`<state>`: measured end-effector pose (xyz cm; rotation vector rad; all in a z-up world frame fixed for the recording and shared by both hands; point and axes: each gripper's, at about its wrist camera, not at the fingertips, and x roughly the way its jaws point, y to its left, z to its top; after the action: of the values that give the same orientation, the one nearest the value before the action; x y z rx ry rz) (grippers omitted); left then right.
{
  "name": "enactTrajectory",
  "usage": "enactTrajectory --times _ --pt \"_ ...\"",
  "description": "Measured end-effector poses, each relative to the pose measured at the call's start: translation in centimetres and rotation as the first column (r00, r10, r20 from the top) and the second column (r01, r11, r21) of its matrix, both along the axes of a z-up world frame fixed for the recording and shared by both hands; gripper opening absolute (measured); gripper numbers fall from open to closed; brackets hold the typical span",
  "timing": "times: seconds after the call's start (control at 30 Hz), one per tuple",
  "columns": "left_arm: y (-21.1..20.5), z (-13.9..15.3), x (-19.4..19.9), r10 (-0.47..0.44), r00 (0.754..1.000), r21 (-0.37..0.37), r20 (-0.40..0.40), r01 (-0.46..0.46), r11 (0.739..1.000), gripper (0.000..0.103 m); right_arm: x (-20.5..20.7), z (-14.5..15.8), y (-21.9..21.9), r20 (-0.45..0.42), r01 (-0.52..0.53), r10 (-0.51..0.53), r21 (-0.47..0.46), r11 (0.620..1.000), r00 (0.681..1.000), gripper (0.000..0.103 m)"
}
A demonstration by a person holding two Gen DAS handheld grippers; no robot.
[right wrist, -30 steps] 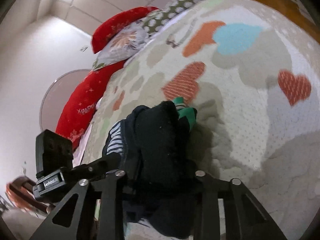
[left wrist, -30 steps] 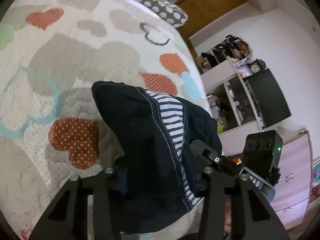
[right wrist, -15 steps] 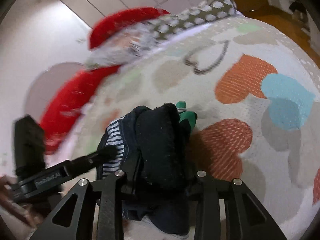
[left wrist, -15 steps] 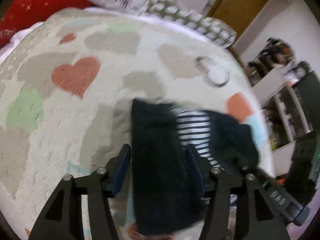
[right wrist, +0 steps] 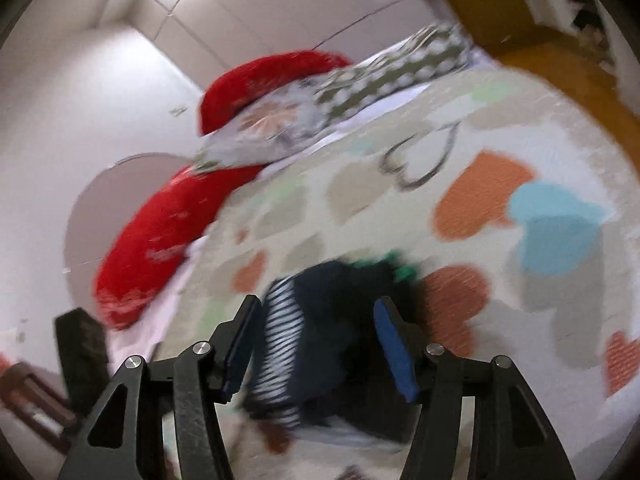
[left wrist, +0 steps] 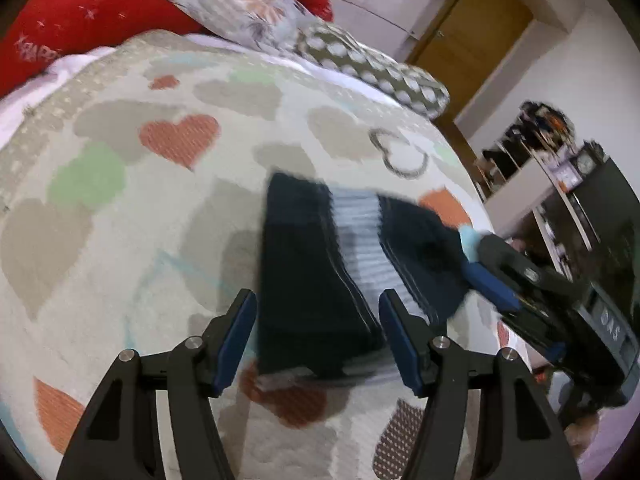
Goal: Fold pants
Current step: 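Lower the folded pants onto the quilt and open both grippers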
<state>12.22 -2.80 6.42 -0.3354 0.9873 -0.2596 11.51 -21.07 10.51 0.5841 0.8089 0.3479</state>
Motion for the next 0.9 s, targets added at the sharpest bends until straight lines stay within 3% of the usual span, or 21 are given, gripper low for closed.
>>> enactTrajectory --times 0.1,0.17,0.27,0.37,0.47,0.63,0.83,0.9 --pt "-1.7 -3.1 0.2 -0.031 0.996 0.037 -0.085 0.034 0.999 0.066 0.7 -2.6 0.7 -0.086 0.012 -0.01 0.022 1.0 0.996 0.061" --pt "-2.3 -2.4 -0.7 -0.043 0.998 0.091 -0.035 0.046 0.995 0.066 1.1 -4.7 0.3 -0.152 0.046 -0.044 0.009 0.999 0.987 0.06" --pt "-2.2 -0.7 -2.5 -0.046 0.999 0.106 0.005 0.045 0.993 0.067 -0.2 -3.8 -0.7 -0.108 0.056 -0.053 0.021 0.998 0.993 0.058" --pt "-1.2 0.0 -5.0 0.012 1.0 0.064 0.004 -0.013 0.998 0.073 -2.9 -1.9 -1.7 -0.043 0.108 -0.11 -0.034 0.994 0.993 0.059" --pt "-0.8 -0.2 -7.9 0.056 0.998 0.039 -0.008 -0.056 0.998 0.075 -5.9 -1.8 -2.6 -0.031 0.163 -0.165 -0.055 0.985 0.986 0.06" --pt "-1.0 -0.4 -11.0 0.09 0.996 0.112 0.021 -0.092 0.989 0.075 -10.9 -3.1 -3.6 -0.048 0.264 -0.27 -0.106 0.959 0.962 0.062" --pt "-1.0 3.1 -14.1 0.111 0.983 0.127 0.148 -0.13 0.983 0.075 -14.5 -3.1 -2.4 -0.043 0.287 -0.3 -0.188 0.939 0.953 0.062" --pt "-1.0 4.6 -15.4 0.118 0.971 0.139 0.209 -0.149 0.979 0.081 -15.3 -2.5 -1.8 -0.021 0.29 -0.301 -0.211 0.933 0.953 0.063"
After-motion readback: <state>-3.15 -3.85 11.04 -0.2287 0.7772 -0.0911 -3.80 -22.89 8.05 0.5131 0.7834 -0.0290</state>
